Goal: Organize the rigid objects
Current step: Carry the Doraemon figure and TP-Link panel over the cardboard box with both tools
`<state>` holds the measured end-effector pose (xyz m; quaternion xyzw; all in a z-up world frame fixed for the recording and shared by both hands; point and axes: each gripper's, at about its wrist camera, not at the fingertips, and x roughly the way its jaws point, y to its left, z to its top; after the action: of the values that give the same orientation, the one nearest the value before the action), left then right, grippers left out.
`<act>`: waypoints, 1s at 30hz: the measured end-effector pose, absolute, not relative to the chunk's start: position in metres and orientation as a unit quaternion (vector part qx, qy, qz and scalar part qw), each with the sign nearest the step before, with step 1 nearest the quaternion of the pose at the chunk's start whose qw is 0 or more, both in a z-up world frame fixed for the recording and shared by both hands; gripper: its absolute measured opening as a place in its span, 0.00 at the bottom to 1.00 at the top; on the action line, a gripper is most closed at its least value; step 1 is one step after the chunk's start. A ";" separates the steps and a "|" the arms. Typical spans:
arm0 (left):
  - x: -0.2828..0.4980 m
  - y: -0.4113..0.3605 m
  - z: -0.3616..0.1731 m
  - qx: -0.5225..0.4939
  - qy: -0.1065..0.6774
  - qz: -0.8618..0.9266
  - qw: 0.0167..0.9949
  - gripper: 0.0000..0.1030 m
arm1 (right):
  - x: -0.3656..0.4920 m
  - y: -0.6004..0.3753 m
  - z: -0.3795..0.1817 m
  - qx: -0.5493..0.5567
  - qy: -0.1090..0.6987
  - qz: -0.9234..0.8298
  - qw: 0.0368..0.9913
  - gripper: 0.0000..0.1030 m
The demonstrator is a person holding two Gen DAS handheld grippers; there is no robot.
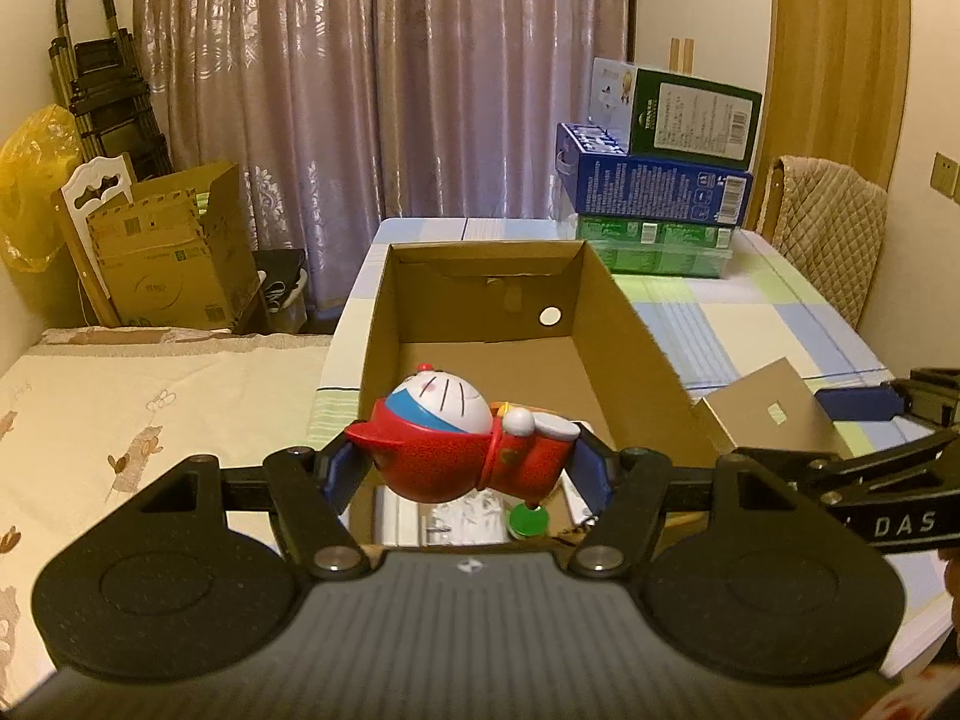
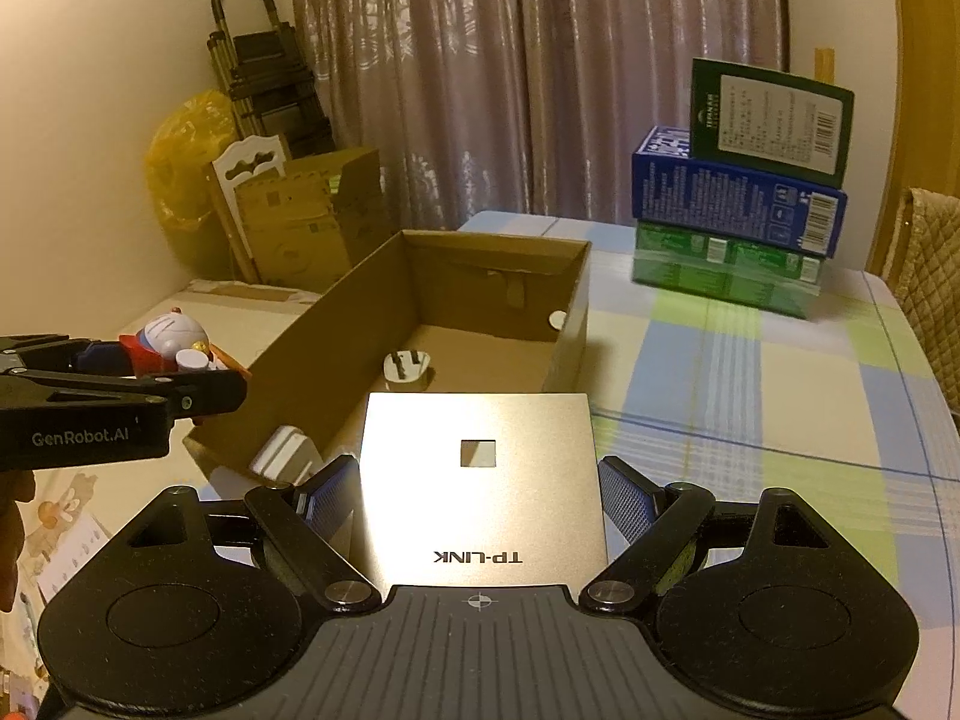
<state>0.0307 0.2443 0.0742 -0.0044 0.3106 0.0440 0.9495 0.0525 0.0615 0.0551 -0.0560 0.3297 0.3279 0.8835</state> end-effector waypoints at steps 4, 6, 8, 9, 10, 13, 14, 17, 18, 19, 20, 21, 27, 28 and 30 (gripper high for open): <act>0.043 0.254 0.072 -0.006 0.317 0.035 0.948 0.63 | 0.062 0.074 0.054 -0.060 0.330 0.331 0.882 0.80; 0.049 0.256 0.069 0.000 0.320 0.032 0.947 0.63 | 0.068 0.080 0.053 -0.061 0.330 0.331 0.882 0.80; 0.056 0.259 0.068 -0.001 0.324 0.028 0.946 0.63 | 0.073 0.086 0.052 -0.061 0.332 0.332 0.881 0.80; 0.059 0.260 0.067 -0.004 0.326 0.025 0.945 0.63 | 0.075 0.088 0.052 -0.061 0.332 0.332 0.881 0.80; 0.062 0.260 0.066 -0.003 0.327 0.023 0.945 0.63 | 0.078 0.090 0.051 -0.061 0.332 0.333 0.880 0.80; 0.069 0.261 0.063 0.001 0.332 0.019 0.943 0.63 | 0.084 0.095 0.049 -0.063 0.332 0.335 0.880 0.80; 0.071 0.261 0.062 0.001 0.333 0.017 0.943 0.63 | 0.085 0.097 0.049 -0.064 0.332 0.335 0.879 0.80; 0.077 0.263 0.060 0.003 0.337 0.013 0.942 0.63 | 0.089 0.101 0.048 -0.066 0.333 0.335 0.879 0.80; 0.079 0.263 0.059 0.003 0.338 0.012 0.941 0.63 | 0.090 0.102 0.048 -0.067 0.333 0.335 0.879 0.80; 0.081 0.264 0.058 0.003 0.340 0.011 0.940 0.63 | 0.092 0.103 0.047 -0.068 0.333 0.335 0.879 0.80; 0.082 0.264 0.057 0.002 0.341 0.009 0.940 0.63 | 0.093 0.104 0.047 -0.070 0.332 0.335 0.879 0.80; 0.083 0.265 0.056 0.002 0.343 0.008 0.939 0.63 | 0.094 0.105 0.047 -0.071 0.332 0.336 0.878 0.80; 0.094 0.265 0.052 0.013 0.351 -0.002 0.936 0.63 | 0.102 0.110 0.044 -0.079 0.332 0.335 0.878 0.80; 0.096 0.265 0.052 0.016 0.352 -0.004 0.936 0.63 | 0.104 0.111 0.043 -0.080 0.332 0.335 0.878 0.80; 0.100 0.265 0.052 0.018 0.353 -0.008 0.935 0.63 | 0.107 0.113 0.043 -0.085 0.332 0.335 0.878 0.80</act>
<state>0.1003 0.2651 0.0516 0.0183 0.3534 -0.0084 0.9353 0.1071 0.1129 0.0427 -0.0847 0.3316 0.3349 0.8779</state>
